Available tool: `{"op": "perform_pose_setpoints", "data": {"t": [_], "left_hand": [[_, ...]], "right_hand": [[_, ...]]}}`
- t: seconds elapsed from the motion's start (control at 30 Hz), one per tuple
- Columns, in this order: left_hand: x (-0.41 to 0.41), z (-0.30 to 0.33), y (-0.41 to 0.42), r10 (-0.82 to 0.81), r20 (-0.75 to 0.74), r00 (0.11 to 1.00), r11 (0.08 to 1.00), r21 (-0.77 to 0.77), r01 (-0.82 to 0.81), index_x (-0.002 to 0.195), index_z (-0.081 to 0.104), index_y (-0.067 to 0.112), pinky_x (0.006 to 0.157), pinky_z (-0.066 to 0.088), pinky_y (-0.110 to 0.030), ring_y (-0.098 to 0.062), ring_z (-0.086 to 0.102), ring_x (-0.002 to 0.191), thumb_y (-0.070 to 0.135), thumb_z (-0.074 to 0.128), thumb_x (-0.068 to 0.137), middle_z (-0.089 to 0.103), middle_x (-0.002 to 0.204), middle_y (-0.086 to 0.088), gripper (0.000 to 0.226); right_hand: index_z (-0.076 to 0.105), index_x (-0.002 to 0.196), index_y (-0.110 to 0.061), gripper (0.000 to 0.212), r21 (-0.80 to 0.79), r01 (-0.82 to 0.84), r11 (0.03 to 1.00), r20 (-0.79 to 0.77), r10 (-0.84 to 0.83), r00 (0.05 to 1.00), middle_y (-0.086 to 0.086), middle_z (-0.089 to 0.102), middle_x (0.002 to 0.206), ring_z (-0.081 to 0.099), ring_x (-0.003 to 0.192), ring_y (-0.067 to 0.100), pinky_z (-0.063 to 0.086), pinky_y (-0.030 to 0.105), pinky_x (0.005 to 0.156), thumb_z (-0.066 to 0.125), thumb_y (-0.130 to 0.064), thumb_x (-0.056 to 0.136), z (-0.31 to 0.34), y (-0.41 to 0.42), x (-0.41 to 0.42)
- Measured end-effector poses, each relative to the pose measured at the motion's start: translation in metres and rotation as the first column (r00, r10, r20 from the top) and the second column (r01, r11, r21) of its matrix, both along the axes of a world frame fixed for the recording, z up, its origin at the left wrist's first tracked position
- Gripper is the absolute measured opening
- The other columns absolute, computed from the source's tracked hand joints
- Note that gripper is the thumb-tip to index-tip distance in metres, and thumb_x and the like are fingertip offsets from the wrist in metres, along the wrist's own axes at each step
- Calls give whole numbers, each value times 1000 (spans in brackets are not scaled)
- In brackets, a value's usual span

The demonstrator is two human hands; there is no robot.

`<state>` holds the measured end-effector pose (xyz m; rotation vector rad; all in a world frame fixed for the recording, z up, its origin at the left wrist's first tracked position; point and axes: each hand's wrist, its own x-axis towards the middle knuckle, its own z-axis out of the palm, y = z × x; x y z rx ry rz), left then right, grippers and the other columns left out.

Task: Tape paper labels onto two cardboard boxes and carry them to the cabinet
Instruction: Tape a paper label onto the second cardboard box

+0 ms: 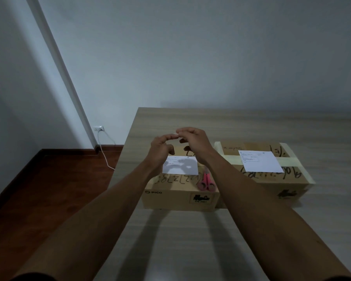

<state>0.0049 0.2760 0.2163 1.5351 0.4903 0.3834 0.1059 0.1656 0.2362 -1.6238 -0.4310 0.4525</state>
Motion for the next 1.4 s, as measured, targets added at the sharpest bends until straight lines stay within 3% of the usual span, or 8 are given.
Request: {"op": "perform_pose_setpoints", "data": {"t": [0.3,0.43,0.57,0.63,0.7,0.87,1.1,1.4], "left_hand": [[-3,-7,9,-55,-108,993,984,165,73,112,72,38,116,37,-48,-33,23,152,-6,53,76,9,164,-14,60],[-4,-6,6,-67,-131,989,983,159,88,112,73,40,114,34,-40,-29,13,156,-5,56,77,-5,169,-2,59],[2,-4,3,-58,-163,985,990,118,78,122,73,28,118,36,-47,-31,37,146,4,64,84,25,162,-17,45],[4,-7,3,-88,-162,983,993,62,99,120,73,17,113,43,-44,-27,56,130,7,69,87,60,137,-13,35],[3,-12,4,-69,-152,986,997,31,75,106,76,13,102,48,-37,-23,65,118,12,75,89,74,114,-7,18],[-1,-21,4,24,-94,995,998,-54,-30,98,77,19,75,51,-30,-15,67,101,27,82,86,76,104,2,15],[2,-21,1,9,-37,999,987,-158,-15,142,51,23,94,53,-42,-18,58,124,14,83,82,57,136,0,69],[12,-18,4,5,36,999,935,-356,8,105,76,21,89,48,-34,-15,72,109,34,80,88,78,111,1,22]], "right_hand": [[79,89,-14,4,-184,-77,980,166,108,980,-7,75,88,65,75,-5,43,16,63,76,-18,88,9,-12,16],[77,89,-13,4,-220,-108,969,188,151,971,0,76,97,68,91,9,47,24,72,76,-16,89,10,-15,20],[76,93,-8,7,-230,-142,963,219,193,956,3,75,96,66,86,10,51,26,76,73,-14,92,8,-14,20],[75,92,-10,6,-223,-146,964,224,196,955,0,74,96,65,83,6,48,22,72,72,-16,94,7,-13,19],[74,91,-16,5,-193,-128,973,202,167,965,-4,74,98,66,86,3,46,19,70,71,-18,95,8,-12,19],[74,89,-20,5,-193,-114,975,175,148,973,-2,76,98,67,88,9,49,22,69,72,-20,93,9,-13,25],[75,83,-18,10,-186,-121,975,131,146,980,2,74,94,61,80,11,44,24,65,72,-16,92,10,-12,30],[73,93,1,16,-108,-108,988,47,114,992,8,69,94,58,82,15,45,30,62,71,-15,93,9,-8,35]]}}
